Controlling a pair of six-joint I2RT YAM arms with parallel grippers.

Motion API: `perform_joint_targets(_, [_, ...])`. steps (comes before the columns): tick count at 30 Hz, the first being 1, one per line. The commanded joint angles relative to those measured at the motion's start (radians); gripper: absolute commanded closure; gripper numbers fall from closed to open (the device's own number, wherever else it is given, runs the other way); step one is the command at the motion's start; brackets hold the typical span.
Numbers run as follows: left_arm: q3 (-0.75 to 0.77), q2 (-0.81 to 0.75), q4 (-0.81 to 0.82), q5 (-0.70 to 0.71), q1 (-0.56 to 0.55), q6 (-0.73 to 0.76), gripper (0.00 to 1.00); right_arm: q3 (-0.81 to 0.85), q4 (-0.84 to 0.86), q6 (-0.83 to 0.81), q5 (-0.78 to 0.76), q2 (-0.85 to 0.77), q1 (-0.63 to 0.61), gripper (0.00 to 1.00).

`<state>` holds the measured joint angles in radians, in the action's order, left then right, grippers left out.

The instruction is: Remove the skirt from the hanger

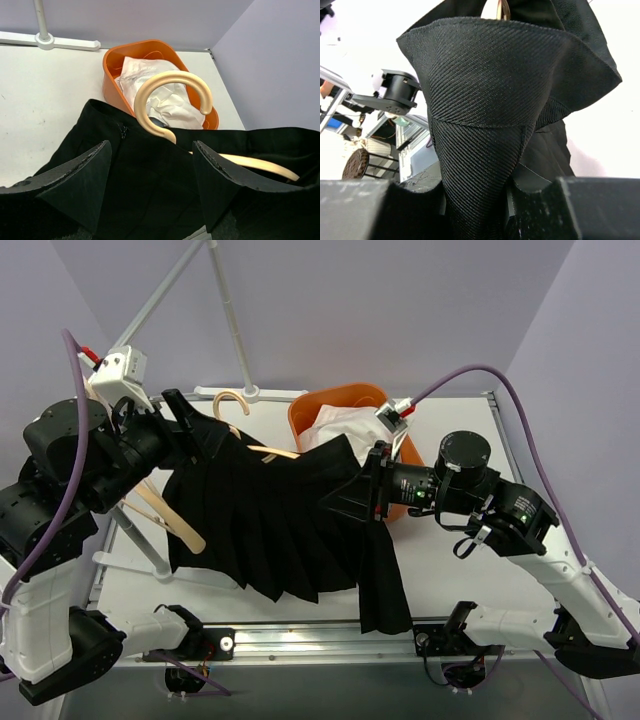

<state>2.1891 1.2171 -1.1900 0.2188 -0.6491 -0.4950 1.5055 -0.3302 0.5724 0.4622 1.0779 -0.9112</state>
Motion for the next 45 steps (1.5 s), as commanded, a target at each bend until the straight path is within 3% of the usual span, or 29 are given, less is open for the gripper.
perform_joint_targets(1, [-0.009, 0.007, 0.015, -0.016, -0.003, -0.008, 0.26, 0.009, 0.137, 0.015, 0.062, -0.041, -0.006, 1.00])
perform_joint_targets(19, [-0.005, 0.047, 0.040, -0.024, -0.003, 0.022, 0.44, -0.002, 0.132, 0.003, 0.127, -0.038, -0.012, 1.00])
perform_joint_targets(23, [-0.011, 0.053, 0.043, -0.035, -0.001, 0.024, 0.54, 0.007, 0.117, -0.009, 0.121, -0.038, -0.012, 1.00])
perform_joint_targets(27, [-0.020, 0.050, 0.047, -0.035, -0.003, 0.027, 0.70, 0.013, 0.115, -0.016, 0.115, -0.039, -0.012, 1.00])
perform_joint_targets(31, [-0.025, 0.050, 0.052, -0.033, -0.001, 0.030, 0.74, 0.019, 0.118, -0.016, 0.121, -0.036, -0.012, 1.00])
perform_joint_targets(33, [-0.029, 0.047, 0.056, -0.035, -0.003, 0.027, 0.73, 0.024, 0.117, -0.017, 0.122, -0.038, -0.012, 1.00])
perform_joint_targets(34, [-0.031, 0.047, 0.059, -0.035, -0.003, 0.026, 0.62, 0.024, 0.115, -0.019, 0.124, -0.036, -0.012, 1.00])
perform_joint_targets(35, [-0.037, 0.045, 0.064, -0.032, -0.003, 0.019, 0.57, 0.024, 0.115, -0.020, 0.125, -0.036, -0.012, 1.00])
perform_joint_targets(40, [-0.049, 0.044, 0.066, -0.027, -0.003, 0.015, 0.48, 0.028, 0.120, -0.019, 0.127, -0.038, -0.012, 1.00])
perform_joint_targets(42, [-0.055, 0.041, 0.072, -0.029, -0.003, 0.013, 0.49, 0.035, 0.115, -0.019, 0.128, -0.039, -0.012, 1.00])
perform_joint_targets(45, [-0.057, 0.041, 0.079, -0.038, -0.001, 0.013, 0.63, 0.038, 0.100, -0.026, 0.127, -0.039, -0.012, 1.00])
